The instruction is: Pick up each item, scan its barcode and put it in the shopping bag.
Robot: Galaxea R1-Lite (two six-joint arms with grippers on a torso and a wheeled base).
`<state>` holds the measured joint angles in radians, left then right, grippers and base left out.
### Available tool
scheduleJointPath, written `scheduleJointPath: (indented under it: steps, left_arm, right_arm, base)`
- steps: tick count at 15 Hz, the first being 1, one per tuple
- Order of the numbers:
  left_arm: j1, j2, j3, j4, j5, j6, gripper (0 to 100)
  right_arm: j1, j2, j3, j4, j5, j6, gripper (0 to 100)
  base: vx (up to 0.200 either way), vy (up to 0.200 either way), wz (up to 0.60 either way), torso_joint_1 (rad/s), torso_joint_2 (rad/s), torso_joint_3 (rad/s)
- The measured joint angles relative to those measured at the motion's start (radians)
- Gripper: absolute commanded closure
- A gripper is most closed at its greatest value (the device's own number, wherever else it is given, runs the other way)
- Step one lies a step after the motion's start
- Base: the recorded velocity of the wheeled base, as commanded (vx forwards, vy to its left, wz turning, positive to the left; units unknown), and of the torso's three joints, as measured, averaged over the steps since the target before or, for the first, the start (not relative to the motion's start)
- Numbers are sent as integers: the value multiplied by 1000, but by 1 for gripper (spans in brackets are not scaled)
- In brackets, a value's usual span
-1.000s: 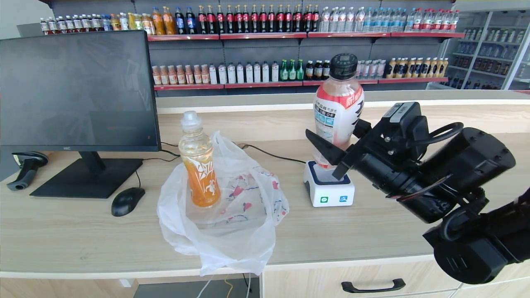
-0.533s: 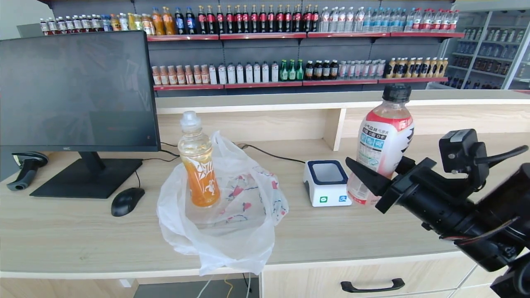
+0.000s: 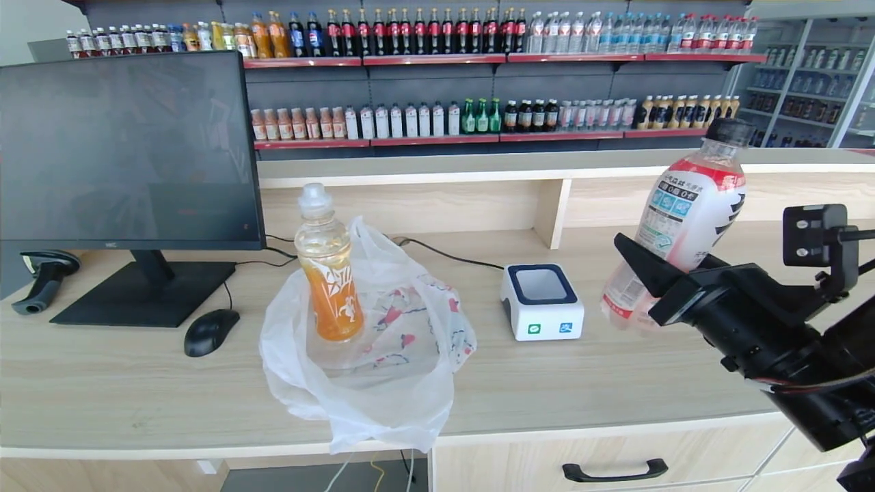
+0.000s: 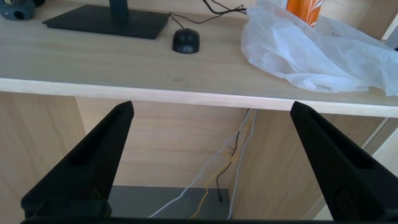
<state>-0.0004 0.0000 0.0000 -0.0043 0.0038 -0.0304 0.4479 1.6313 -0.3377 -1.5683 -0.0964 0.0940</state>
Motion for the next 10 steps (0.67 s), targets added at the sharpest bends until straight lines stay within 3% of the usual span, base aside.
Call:
scheduleJointPath:
  steps: [3, 8, 10]
  left_arm:
    - [-1, 0, 0, 0, 0, 1, 0]
    - [-1, 0, 0, -1, -1, 1, 0]
    - [0, 0, 0, 1, -1, 6, 0]
  right_arm:
    - [-38, 1, -10, -1, -10, -2, 100]
    - [-58, 1, 34, 1, -13, -5, 100]
    - [-66, -1, 26, -5, -13, -4, 100]
  base:
    - [0, 0, 0, 0, 0, 0]
    - [-200, 0, 0, 6, 3, -1]
    - [0, 0, 0, 0, 0, 0]
